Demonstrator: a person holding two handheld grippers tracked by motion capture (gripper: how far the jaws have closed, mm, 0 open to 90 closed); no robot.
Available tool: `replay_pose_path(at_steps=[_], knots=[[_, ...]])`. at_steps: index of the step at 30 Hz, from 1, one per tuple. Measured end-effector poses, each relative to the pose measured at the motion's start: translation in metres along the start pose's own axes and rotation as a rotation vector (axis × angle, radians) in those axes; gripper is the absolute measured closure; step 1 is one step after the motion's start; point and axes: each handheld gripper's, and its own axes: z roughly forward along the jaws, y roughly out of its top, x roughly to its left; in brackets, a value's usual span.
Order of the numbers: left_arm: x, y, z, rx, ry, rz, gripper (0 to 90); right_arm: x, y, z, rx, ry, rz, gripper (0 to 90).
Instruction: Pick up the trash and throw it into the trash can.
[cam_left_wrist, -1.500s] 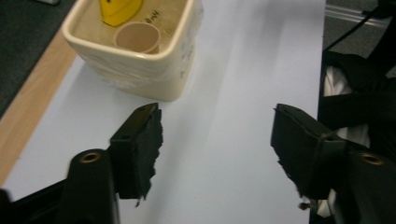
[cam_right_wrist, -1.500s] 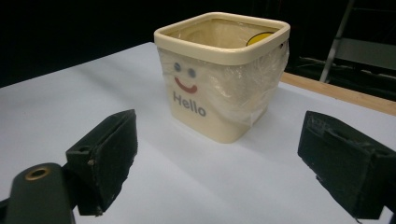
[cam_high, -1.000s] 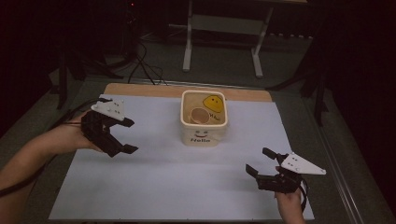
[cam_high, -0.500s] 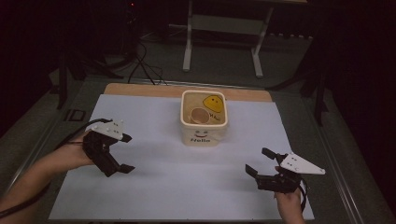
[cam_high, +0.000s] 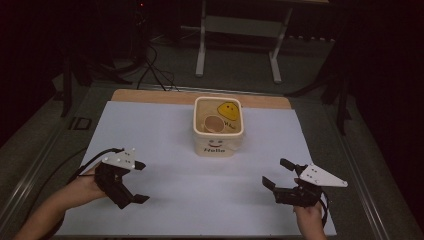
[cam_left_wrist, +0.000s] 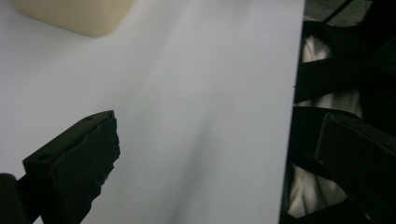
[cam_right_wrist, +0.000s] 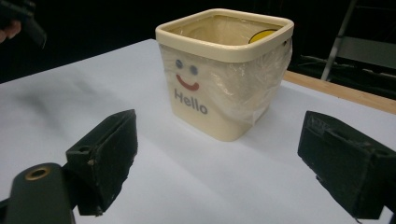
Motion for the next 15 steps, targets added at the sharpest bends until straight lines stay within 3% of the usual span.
replay_pose_path(at_steps=[9,12,15], knots=[[-0.007,-0.015,0.017,-0.055,-0.035,-0.023,0.5,0.0,-0.001,0.0,-0.001,-0.001,0.002,12.0],[-0.009,-0.017,0.022,-0.036,-0.033,-0.019,0.5,-0.001,-0.002,0.001,0.002,0.0,0.0,12.0],[-0.008,-0.019,0.025,-0.058,-0.067,-0.031,0.5,-0.001,-0.002,0.001,0.004,-0.001,-0.009,12.0]])
